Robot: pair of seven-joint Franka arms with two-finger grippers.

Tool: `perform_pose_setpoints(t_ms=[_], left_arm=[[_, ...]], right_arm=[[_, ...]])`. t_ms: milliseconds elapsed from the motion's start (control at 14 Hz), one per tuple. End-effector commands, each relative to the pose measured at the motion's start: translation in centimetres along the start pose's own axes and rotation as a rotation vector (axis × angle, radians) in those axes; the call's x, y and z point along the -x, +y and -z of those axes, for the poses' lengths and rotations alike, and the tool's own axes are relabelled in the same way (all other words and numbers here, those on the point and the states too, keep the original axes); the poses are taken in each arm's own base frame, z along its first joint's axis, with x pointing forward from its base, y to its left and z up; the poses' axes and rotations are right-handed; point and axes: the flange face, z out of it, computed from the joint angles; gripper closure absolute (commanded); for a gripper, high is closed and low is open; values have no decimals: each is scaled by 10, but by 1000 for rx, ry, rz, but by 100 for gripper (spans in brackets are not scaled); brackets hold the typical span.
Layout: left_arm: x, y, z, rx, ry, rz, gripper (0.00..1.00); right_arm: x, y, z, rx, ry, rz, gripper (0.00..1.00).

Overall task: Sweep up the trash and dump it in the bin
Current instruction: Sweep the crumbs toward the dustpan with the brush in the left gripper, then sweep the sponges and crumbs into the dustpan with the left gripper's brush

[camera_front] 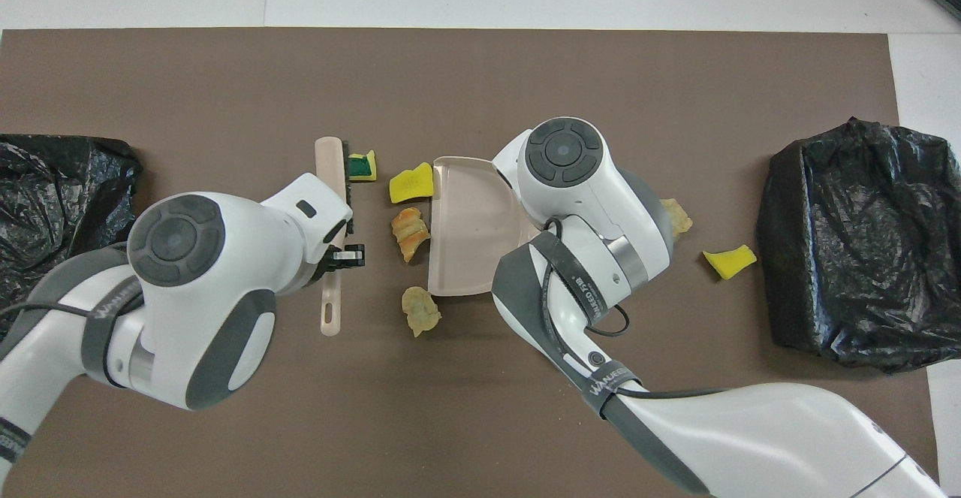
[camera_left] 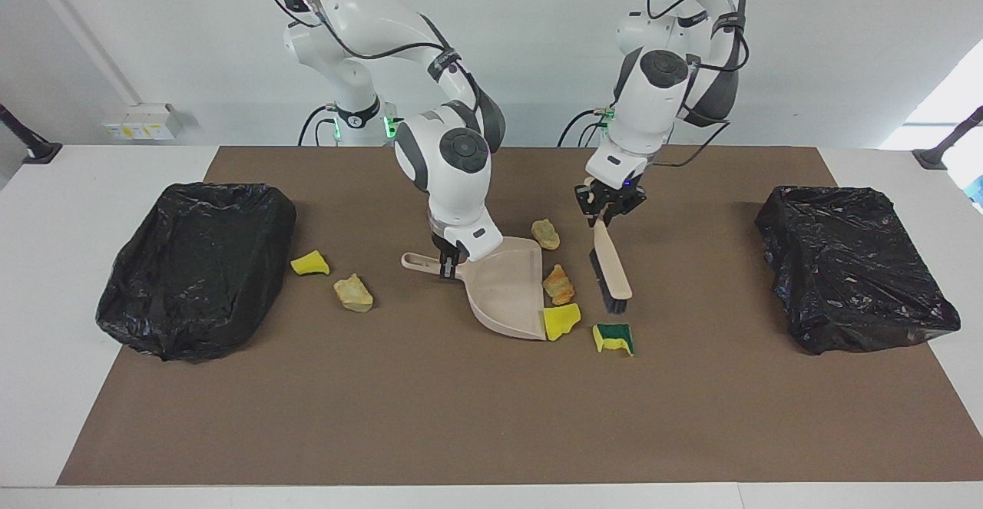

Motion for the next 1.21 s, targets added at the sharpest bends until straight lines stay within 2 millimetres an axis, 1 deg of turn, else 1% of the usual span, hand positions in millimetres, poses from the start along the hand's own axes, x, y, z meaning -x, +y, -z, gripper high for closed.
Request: perform_pose_setpoints(t_ms=[0, 71, 143, 214, 286, 429, 500, 571, 643, 786, 857, 929, 1143], left_arm=[[-57, -25, 4, -37, -34, -90, 100], [-71, -39, -5, -59, -37, -132, 100], [-80, -48, -14, -113, -34, -211, 100], [-88, -61, -26, -148, -43, -254, 100], [-93, -71, -37, -157, -51, -289, 100], [-99, -71, -54, -149, -13, -320, 100], [-97, -67, -60, -147, -17, -326, 100], [-92, -62, -63, -145, -29, -335, 100], [-83, -54, -69, -139, -45, -348, 100], [-53, -35, -82, -137, -81, -379, 100], [-41, -30, -84, -133, -95, -390, 100], [-29, -19, -87, -121, -109, -403, 100], [1, 15, -87, -62, -152, -411, 100]], right_arm=[[14, 7, -2, 21, -7, 72, 100], [17, 9, -2, 21, -6, 74, 100], [17, 10, -2, 22, -7, 72, 100], [13, 7, -1, 24, -14, 73, 100], [14, 6, -1, 26, -36, 81, 100], [15, 3, -1, 26, -85, 89, 100], [17, 1, -1, 20, -107, 74, 100], [18, 0, 0, 19, -119, 72, 100], [19, 0, 0, 15, -124, 72, 100], [18, -3, 2, 3, -135, 73, 100], [17, -3, 7, -2, -141, 73, 100], [17, -4, 8, -6, -147, 73, 100], [13, -6, 8, -4, -147, 65, 100]])
